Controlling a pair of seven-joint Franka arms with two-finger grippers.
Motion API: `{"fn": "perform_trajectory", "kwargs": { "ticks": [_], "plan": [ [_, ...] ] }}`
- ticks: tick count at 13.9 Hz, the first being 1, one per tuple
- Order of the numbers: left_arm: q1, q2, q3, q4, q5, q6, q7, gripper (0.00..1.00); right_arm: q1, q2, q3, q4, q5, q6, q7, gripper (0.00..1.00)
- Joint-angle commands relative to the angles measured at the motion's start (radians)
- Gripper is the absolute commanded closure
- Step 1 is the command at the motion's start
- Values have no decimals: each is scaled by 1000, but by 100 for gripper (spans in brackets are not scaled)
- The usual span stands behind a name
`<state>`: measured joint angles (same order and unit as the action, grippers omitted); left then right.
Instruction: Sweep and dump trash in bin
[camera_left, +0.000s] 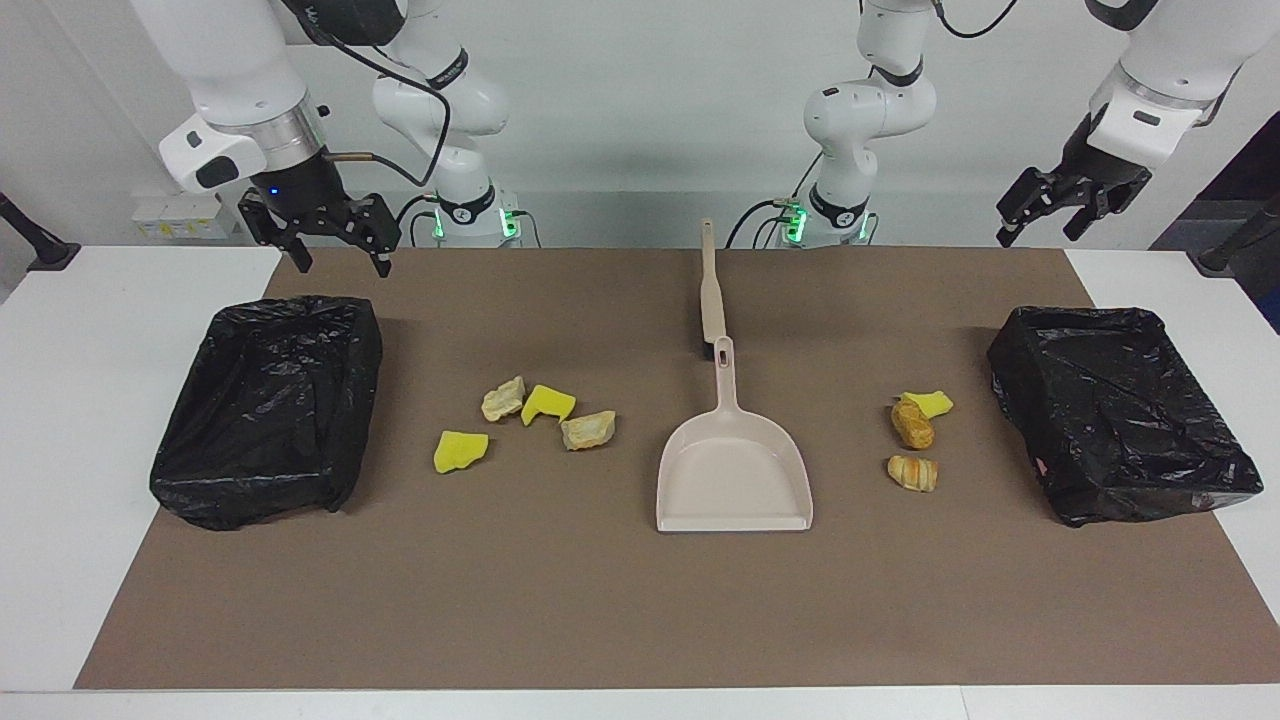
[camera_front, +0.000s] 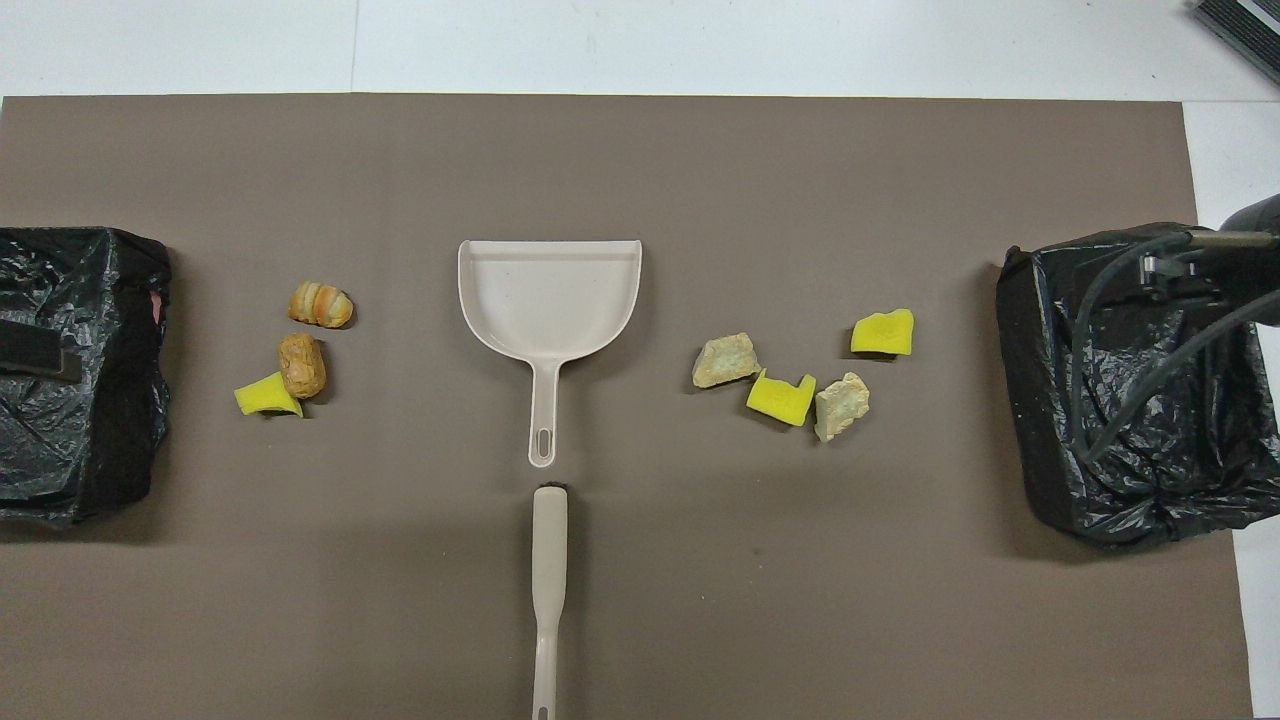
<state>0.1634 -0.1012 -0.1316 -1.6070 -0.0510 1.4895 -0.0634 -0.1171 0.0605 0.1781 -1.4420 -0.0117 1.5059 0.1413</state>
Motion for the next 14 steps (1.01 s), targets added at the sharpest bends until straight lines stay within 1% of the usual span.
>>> {"fn": "perform_trajectory", "kwargs": {
  "ticks": [1, 3, 5, 9, 12, 14],
  "plan": [
    [4, -21, 0, -21, 3, -8, -9, 0, 40, -24, 6, -29, -8, 40, -6, 0],
    [4, -20, -2, -21, 3, -8, -9, 0, 103, -15, 7, -26, -59, 40, 33, 0],
    [4, -21, -2, -21, 3, -8, -9, 0, 161, 36, 7, -2, -63, 80, 131, 0],
    [4, -20, 0, -21, 3, -8, -9, 0, 321, 203, 3, 101, -73, 171, 329, 0],
    [4, -21, 0, -21, 3, -8, -9, 0, 439, 355, 1, 228, -123, 198, 472, 0],
    [4, -20, -2, -21, 3, -8, -9, 0, 477, 409, 6, 236, -126, 269, 520, 0]
  ]
}}
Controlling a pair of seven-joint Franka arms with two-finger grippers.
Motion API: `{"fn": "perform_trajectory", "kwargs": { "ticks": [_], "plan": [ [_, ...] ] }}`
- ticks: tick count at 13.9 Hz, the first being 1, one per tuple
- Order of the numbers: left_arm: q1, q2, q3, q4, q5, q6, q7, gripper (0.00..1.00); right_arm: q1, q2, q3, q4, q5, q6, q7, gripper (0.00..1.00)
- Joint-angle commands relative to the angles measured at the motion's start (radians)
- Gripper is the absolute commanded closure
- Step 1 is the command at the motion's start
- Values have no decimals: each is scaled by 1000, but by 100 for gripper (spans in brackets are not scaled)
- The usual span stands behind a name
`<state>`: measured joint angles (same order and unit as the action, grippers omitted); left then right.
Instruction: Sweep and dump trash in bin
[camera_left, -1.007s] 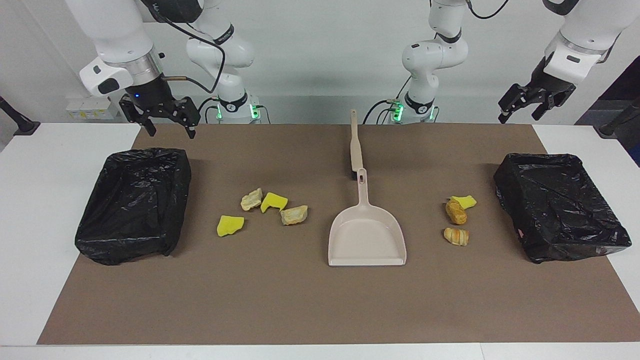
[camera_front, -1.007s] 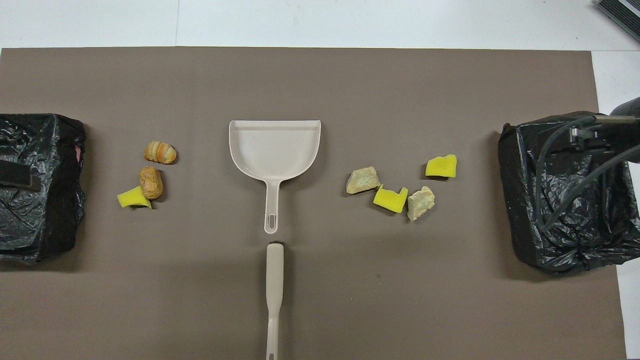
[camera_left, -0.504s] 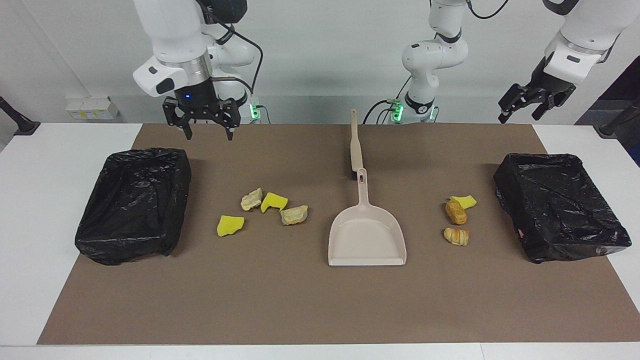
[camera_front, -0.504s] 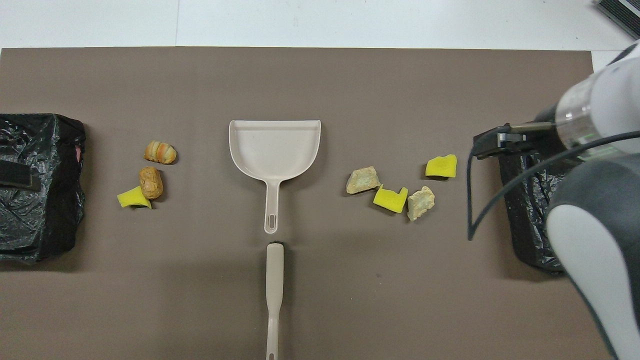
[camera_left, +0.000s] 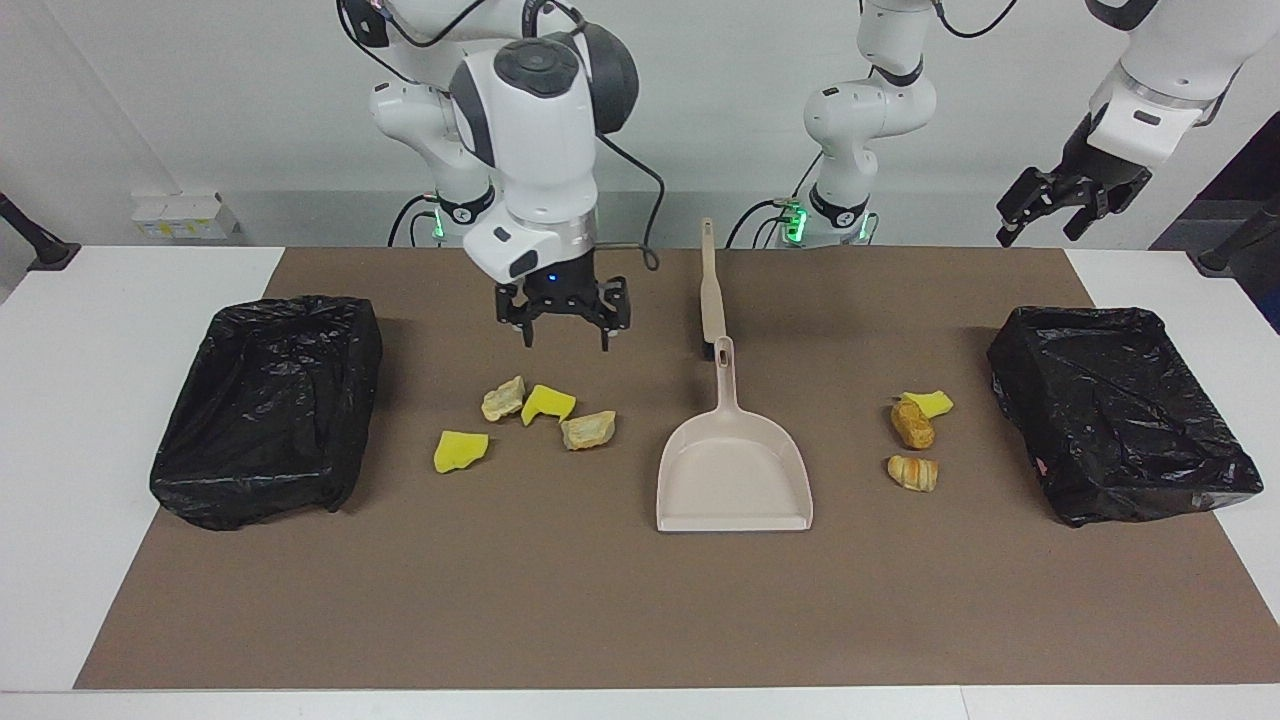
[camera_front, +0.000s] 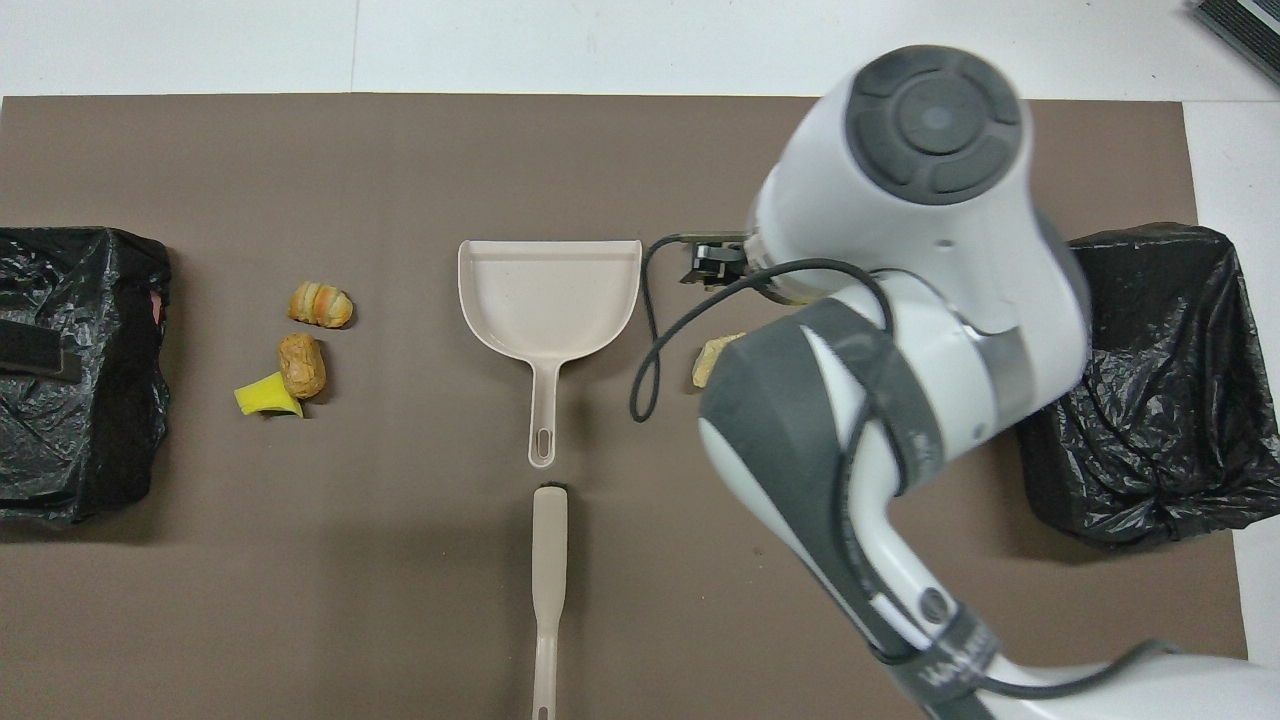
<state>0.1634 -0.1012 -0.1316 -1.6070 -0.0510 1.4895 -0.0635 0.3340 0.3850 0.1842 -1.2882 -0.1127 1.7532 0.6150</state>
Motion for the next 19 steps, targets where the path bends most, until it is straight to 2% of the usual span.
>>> {"fn": "perform_trajectory", "kwargs": {
  "ticks": [1, 7, 9, 14, 15, 16, 17, 19],
  "plan": [
    [4, -20, 0, -21, 3, -8, -9, 0, 69, 113, -12, 84, -27, 31, 70, 0],
    [4, -20, 0, -21, 3, -8, -9, 0, 232, 253, -17, 84, -79, 146, 228, 0],
    [4, -21, -2, -21, 3, -8, -9, 0, 258, 287, -14, 79, -85, 176, 239, 2],
    [4, -21, 0, -21, 3, -8, -9, 0, 277, 318, -5, 63, -113, 215, 230, 21],
    [4, -21, 0, -21, 3, -8, -9, 0, 277, 313, -5, 57, -108, 213, 230, 30],
    [4, -21, 0, -21, 3, -8, -9, 0, 273, 314, -5, 53, -107, 215, 230, 34],
    [2, -21, 0, -21, 3, -8, -9, 0, 275, 311, -5, 41, -99, 227, 230, 37],
    [4, -20, -2, -21, 3, -8, -9, 0, 277, 301, -3, 5, -88, 273, 229, 38]
  ]
}}
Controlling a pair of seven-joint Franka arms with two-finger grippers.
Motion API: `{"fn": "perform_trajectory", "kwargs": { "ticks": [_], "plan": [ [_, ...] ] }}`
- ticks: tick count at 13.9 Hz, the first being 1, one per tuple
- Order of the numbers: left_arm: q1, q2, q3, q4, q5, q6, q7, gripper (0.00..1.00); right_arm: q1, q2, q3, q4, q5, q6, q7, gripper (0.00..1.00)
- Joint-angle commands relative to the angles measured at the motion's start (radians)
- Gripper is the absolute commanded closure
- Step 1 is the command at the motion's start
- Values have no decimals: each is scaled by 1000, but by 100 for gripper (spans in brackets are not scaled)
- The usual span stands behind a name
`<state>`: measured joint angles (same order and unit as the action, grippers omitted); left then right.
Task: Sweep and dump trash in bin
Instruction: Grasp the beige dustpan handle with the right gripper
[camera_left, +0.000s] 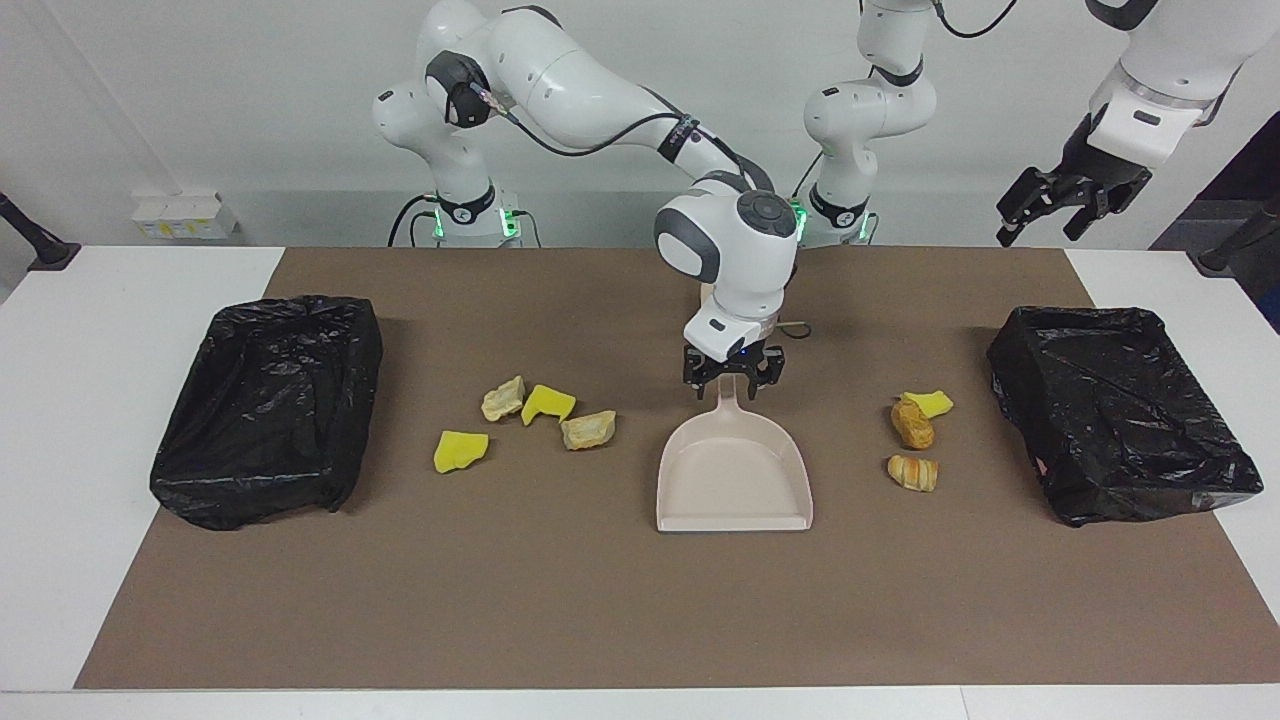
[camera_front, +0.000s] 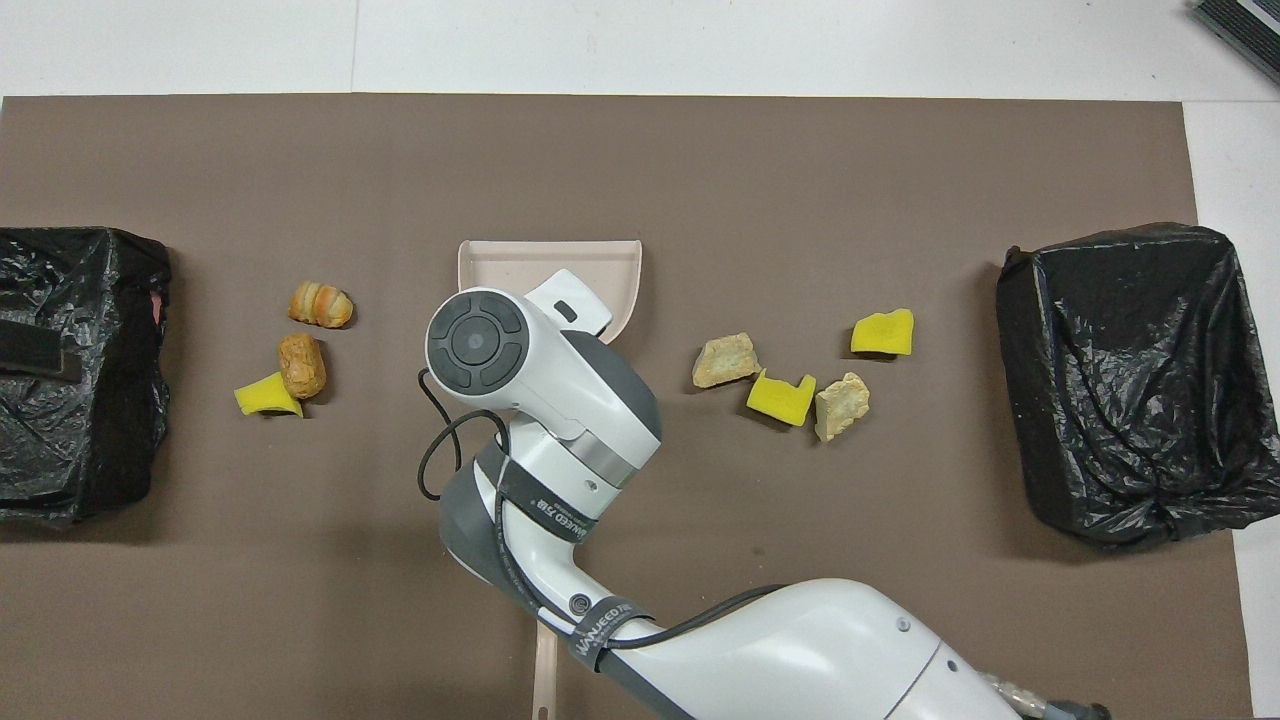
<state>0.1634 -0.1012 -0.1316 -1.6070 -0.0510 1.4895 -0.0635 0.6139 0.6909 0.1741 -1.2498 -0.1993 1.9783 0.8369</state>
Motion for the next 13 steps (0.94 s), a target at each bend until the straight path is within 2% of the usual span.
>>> {"fn": "perform_trajectory", "kwargs": {
  "ticks": [1, 2, 4, 8, 9, 13],
  "plan": [
    [4, -21, 0, -21, 3, -8, -9, 0, -3, -16, 7, -58, 0, 59, 7, 38],
    [4, -20, -2, -21, 3, -8, -9, 0, -3, -22, 7, -72, 0, 66, 7, 39],
    [4, -21, -2, -21, 3, -12, -9, 0, -6, -24, 22, -74, 3, 65, -5, 47],
    [-1, -25, -2, -22, 3, -38, -10, 0, -11, -30, 35, -83, 5, 57, -4, 96],
    [-1, -25, -2, -22, 3, -47, -10, 0, -9, -33, 35, -86, 5, 56, -5, 100],
    [-12, -28, -9, -27, 2, -49, -3, 0, -32, -79, 36, -89, 3, 54, -79, 100]
  ]
}}
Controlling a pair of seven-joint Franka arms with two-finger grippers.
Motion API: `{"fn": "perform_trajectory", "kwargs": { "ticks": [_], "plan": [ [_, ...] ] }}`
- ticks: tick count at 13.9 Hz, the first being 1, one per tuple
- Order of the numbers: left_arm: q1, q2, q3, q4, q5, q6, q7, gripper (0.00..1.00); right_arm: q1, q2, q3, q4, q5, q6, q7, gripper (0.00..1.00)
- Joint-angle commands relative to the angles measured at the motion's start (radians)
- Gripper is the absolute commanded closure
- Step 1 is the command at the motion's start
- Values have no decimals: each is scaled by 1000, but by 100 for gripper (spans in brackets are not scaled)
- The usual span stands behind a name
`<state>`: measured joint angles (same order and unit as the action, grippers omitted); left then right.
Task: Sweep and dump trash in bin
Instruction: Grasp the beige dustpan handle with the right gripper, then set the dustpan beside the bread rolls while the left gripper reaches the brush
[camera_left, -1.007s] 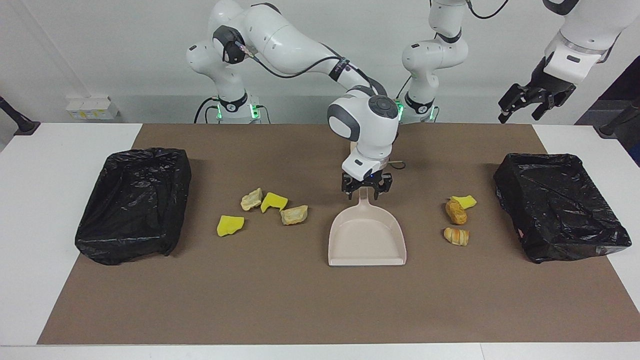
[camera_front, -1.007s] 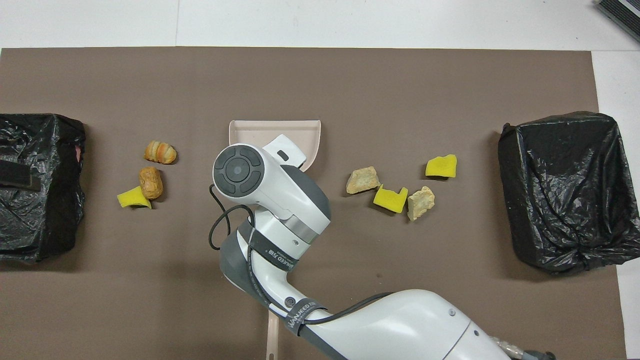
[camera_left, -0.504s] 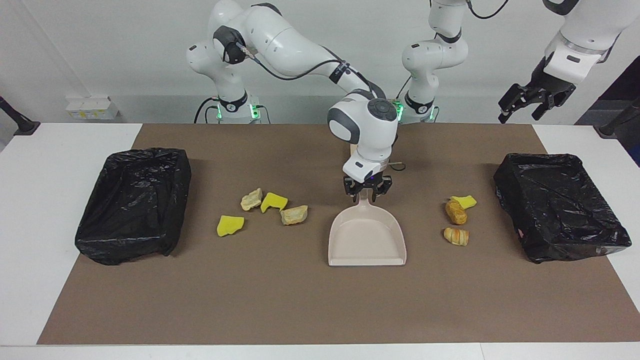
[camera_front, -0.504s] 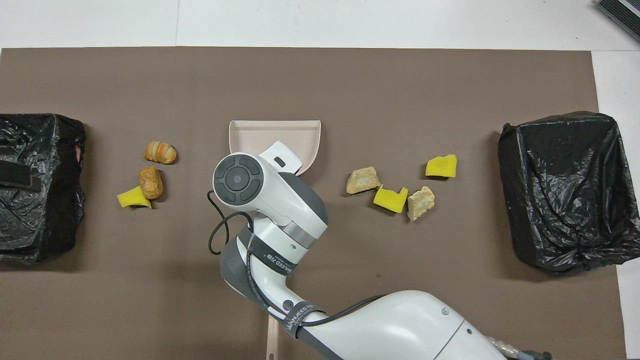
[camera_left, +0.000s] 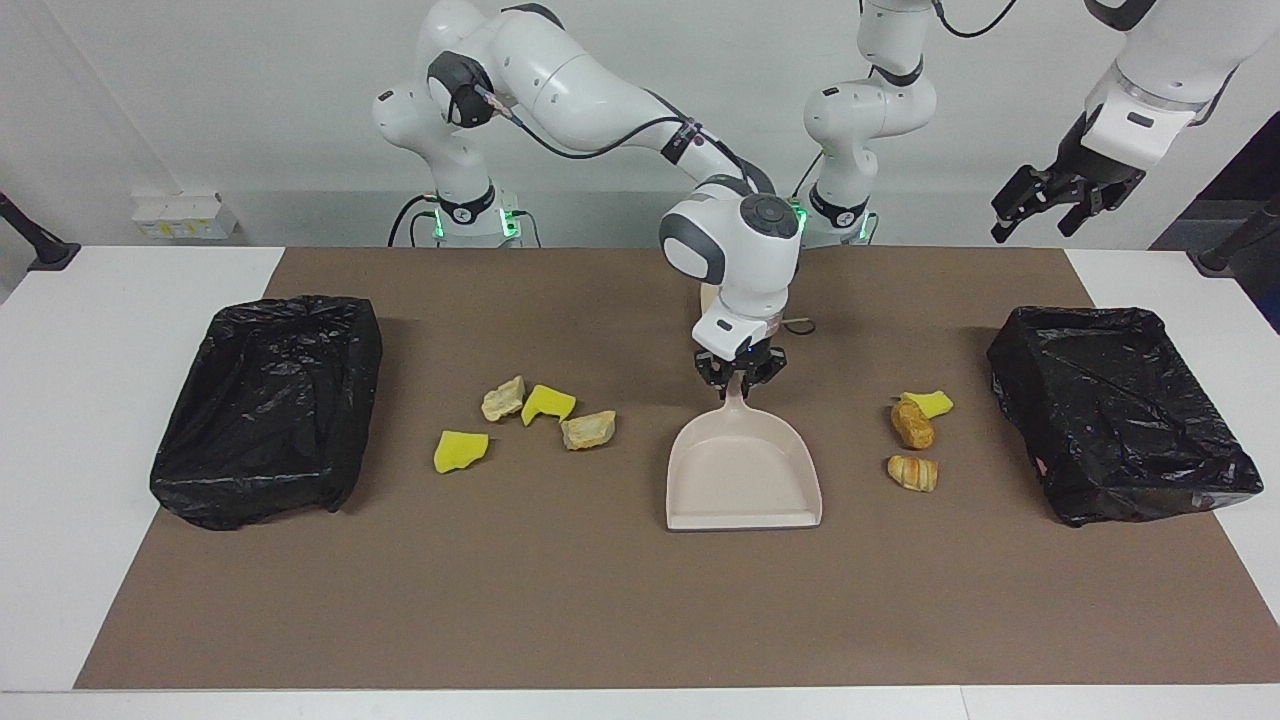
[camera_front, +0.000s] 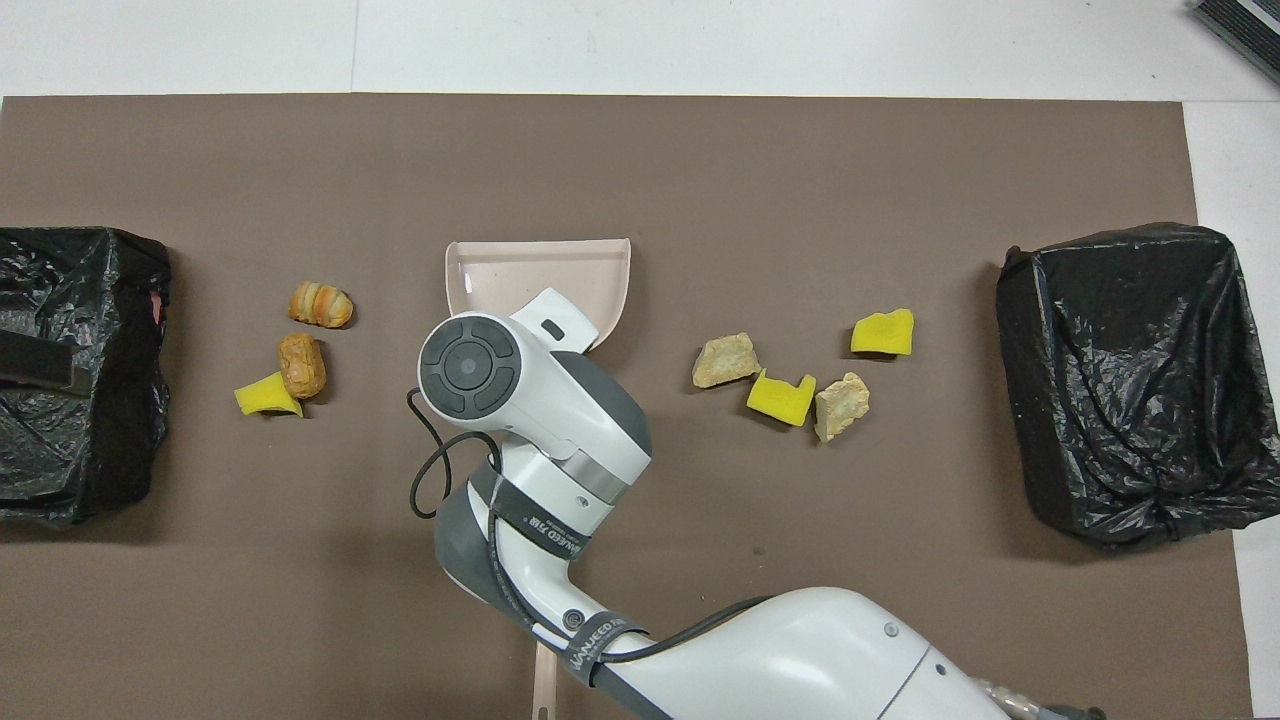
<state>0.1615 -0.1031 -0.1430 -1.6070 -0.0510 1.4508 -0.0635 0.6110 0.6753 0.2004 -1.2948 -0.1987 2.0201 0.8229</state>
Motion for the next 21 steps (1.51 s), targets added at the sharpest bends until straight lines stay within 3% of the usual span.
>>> {"fn": "perform_trajectory", "kwargs": {
  "ticks": [1, 5, 9, 13, 17, 21],
  "plan": [
    [-11, -26, 0, -27, 2, -4, -12, 0, -36, -78, 10, -49, 2, 12, -126, 100],
    [-51, -84, -4, -100, 2, -38, -18, 0, -54, -115, 10, -70, 1, 23, -302, 100],
    [-88, -243, -6, -339, -1, 35, -16, 0, -108, -128, 10, -72, 1, -4, -669, 100],
    [-200, -299, -6, -493, -45, 78, -30, 0, -134, -128, 10, -64, -8, -89, -939, 100],
    [-396, -349, -6, -678, -58, 271, -208, 0, -181, -128, 8, -63, -16, -100, -1253, 100],
    [-575, -334, -6, -758, -61, 420, -347, 0, -220, -125, 8, -63, -54, -101, -1508, 100]
  ]
}}
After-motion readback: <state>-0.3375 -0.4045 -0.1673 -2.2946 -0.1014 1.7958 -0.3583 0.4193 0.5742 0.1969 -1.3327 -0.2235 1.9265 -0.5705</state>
